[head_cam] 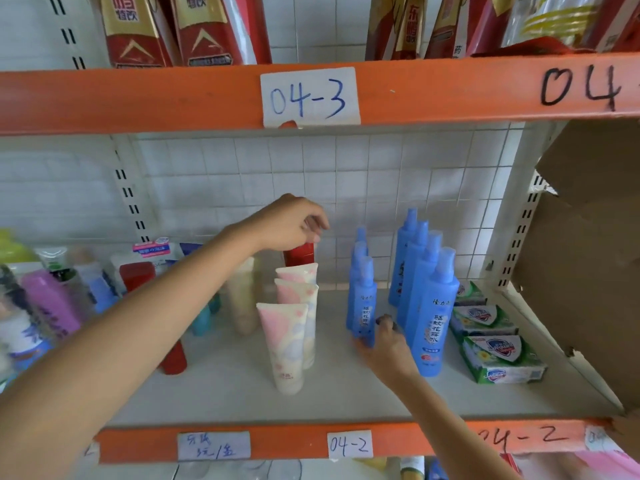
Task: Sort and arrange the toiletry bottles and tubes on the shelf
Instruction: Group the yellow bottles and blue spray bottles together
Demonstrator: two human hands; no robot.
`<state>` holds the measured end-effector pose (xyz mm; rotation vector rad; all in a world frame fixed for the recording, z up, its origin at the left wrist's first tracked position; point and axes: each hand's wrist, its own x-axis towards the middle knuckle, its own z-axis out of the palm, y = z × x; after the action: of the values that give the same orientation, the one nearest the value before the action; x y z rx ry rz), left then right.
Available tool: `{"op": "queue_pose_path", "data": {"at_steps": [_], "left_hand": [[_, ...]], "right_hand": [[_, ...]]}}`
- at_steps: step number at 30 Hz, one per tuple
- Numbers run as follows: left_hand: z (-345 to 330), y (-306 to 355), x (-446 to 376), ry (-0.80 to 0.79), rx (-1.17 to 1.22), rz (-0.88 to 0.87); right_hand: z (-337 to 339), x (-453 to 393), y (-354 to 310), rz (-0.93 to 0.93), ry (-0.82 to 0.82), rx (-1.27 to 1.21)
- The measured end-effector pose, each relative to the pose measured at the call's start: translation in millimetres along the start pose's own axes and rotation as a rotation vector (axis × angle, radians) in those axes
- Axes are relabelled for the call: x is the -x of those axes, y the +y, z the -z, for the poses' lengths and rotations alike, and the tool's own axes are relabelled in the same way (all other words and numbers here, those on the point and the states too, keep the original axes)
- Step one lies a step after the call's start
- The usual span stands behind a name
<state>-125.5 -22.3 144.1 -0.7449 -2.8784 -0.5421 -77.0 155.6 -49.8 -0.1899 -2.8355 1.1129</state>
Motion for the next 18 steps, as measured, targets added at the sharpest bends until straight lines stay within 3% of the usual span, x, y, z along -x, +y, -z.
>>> {"op": "queue_pose_path", "data": {"at_steps": [5,9,12,18], "left_hand": [[37,-49,70,0.139,-0.062,0.059],[63,-87,114,0.162,-0.192,0.107],[72,-112,137,0.188,-0.232,0.147],[72,-152,169,0.187,-0.23,0.185]], "right_hand": [[8,39,-12,0.143,0.076,0.254],[21,60,-56,0.439,0.285,0.467],[21,63,-100,0.64,0.411,0.49],[-9,62,-172,0.925,0.413,0.531]]}}
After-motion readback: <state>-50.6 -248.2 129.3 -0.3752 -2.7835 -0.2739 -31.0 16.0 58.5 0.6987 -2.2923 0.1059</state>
